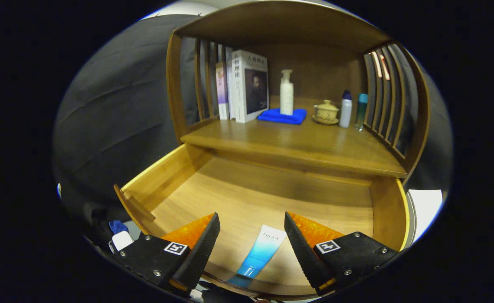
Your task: Pull open the drawer, take out the items inside it, and place them on the countertop above the cabinet.
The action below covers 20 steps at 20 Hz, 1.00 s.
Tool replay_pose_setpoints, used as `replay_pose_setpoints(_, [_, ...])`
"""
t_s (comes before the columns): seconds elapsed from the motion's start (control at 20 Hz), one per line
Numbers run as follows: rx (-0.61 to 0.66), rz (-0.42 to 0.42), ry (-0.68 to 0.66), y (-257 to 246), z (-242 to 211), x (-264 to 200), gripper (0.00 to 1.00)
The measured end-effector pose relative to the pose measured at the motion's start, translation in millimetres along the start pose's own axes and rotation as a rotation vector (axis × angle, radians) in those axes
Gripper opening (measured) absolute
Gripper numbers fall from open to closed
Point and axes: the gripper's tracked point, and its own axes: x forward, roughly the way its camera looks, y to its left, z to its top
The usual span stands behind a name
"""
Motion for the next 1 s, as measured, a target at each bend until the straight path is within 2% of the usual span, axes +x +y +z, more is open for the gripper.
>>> replay_pose_setpoints(0.2, [0.049,0.046,0.154,2.4,-12.9,14.4,0.95])
replay_pose_setpoints(0.35, [0.007,0.025,0.195,-13.2,-5.1,25.2,0.95])
replay_pose_setpoints(0.5, [0.081,0.049,0.327,-14.1,-23.5,32.1,0.95])
replay_pose_setpoints(0.8, [0.031,0.038,0.451,-24.4,-52.9,38.2,0.95])
replay_pose_setpoints(0.9, [0.051,0.047,0.485,-22.9,-58.1,40.6,0.95])
replay_pose_setpoints(1.0, [0.091,0.064,0.575,-20.8,-71.8,39.8,0.95])
